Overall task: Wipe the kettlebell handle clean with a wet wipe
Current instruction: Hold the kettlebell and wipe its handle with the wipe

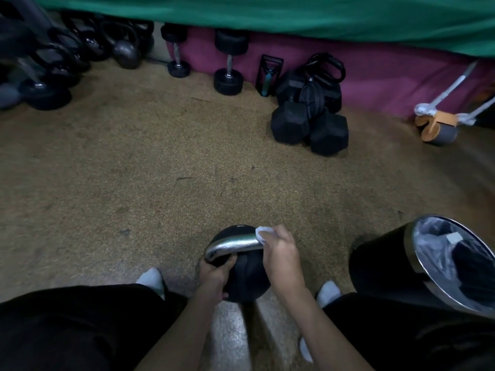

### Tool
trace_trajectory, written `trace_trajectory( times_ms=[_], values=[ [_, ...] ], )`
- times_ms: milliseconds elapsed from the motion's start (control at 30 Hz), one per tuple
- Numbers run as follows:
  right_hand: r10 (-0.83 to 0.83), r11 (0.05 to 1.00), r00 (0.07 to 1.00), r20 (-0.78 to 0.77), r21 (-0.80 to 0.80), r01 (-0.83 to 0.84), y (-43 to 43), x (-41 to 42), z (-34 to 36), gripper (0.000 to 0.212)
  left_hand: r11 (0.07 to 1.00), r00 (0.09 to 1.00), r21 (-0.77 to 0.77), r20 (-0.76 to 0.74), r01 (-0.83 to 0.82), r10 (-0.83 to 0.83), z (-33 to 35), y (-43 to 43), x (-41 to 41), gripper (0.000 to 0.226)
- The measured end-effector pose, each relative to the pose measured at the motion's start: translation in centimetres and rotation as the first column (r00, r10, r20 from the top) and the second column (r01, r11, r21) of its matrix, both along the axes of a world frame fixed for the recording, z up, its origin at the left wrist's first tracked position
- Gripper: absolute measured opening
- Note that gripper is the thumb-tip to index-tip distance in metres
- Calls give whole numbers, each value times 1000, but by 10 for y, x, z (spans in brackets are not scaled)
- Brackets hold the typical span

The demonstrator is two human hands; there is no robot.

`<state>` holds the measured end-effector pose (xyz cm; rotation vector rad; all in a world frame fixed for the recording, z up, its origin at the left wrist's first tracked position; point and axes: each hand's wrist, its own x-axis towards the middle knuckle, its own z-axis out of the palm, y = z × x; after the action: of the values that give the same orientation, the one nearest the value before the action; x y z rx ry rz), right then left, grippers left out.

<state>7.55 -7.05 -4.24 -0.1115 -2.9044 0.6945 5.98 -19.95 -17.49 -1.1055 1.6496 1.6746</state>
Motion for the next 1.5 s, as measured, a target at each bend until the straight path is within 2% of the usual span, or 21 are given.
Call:
trace_trajectory(
  times_ms=[100, 200, 367, 433, 767, 933, 1067, 1300, 1500],
  values=[
    [34, 999, 988, 151, -30, -29, 5, -7, 3, 16, 999, 1000, 44, 0, -10, 10, 6, 2, -1, 71],
    [147, 984, 967, 206, 72, -165, 3, -21, 15, 24, 998, 1000, 57, 7, -23, 23, 7, 2, -2, 72],
    [140, 972, 879, 455, 107, -210, 7, -46, 42, 26, 999, 999, 49, 26, -23, 22, 11, 2, -2, 81],
    [149, 959, 850, 505, 135, -249, 7, -49, 47, 24, 999, 1000, 52, 22, -8, 7, 11, 2, -2, 83],
    [199, 938, 740, 642, 95, -334, 3, -76, 49, 19, 999, 1000, 46, 25, -1, 0, 12, 2, -2, 87],
    [215, 944, 725, 655, 51, -326, 6, -83, 47, 25, 999, 1000, 33, 25, 1, -1, 12, 1, -2, 89],
    [211, 952, 681, 701, 10, -306, 8, -89, 44, 21, 999, 1000, 37, 21, 7, -8, 13, 1, -1, 86],
    [196, 938, 617, 762, 38, -345, 3, -99, 53, 16, 999, 1000, 41, 1, -18, 18, 14, -1, 1, 81],
    [176, 916, 592, 786, 88, -390, 3, -96, 52, 24, 999, 1000, 44, -8, -25, 25, 18, 0, 1, 81]
  ],
)
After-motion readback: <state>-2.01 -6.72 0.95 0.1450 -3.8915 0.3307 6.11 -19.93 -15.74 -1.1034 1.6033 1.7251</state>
